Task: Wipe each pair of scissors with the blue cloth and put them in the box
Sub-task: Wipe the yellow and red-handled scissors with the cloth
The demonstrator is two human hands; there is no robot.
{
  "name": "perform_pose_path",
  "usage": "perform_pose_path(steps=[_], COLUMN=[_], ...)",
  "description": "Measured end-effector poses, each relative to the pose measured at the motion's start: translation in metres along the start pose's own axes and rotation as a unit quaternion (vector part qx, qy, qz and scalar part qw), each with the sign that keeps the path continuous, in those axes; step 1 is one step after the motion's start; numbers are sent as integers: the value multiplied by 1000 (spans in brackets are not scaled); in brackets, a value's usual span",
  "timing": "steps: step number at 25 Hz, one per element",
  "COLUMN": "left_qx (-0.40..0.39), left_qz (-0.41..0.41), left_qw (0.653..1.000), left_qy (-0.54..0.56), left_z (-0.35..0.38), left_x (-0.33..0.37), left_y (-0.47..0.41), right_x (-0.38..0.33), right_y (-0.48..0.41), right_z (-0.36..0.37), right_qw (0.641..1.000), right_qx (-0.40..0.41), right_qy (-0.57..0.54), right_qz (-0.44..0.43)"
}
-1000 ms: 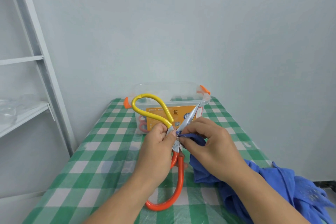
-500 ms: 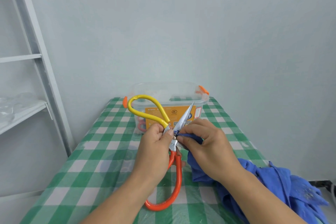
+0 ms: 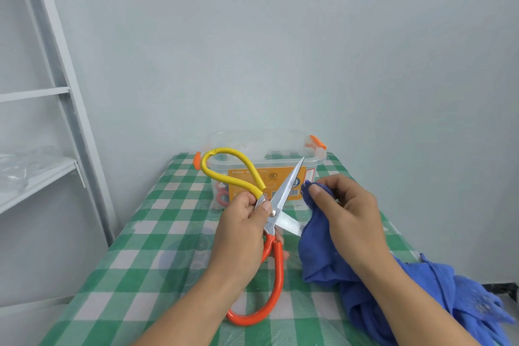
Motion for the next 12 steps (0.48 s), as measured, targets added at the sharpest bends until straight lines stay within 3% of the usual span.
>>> perform_pose_path(steps=[4, 12], left_qx=[-6, -11], left_qz=[6, 4], left_qw=[1000, 1000], left_qy=[-4, -5], left_z=[1, 4], left_x=[-1, 2], left_y=[-2, 1], right_x=[-16, -4], right_y=[2, 6], right_z=[9, 21], right_qw=[997, 991], right_qx=[-46, -117], right_qy=[-63, 55], right_qz=[-21, 23])
Point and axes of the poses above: each hand's wrist, its own y-axis away from the middle knuckle, its own z-axis out of the palm, x = y × z, the point moved 7 cm from there along -y, towards the middle knuckle, and after that the axes turned 10 degrees about x, right-handed, at the moved point
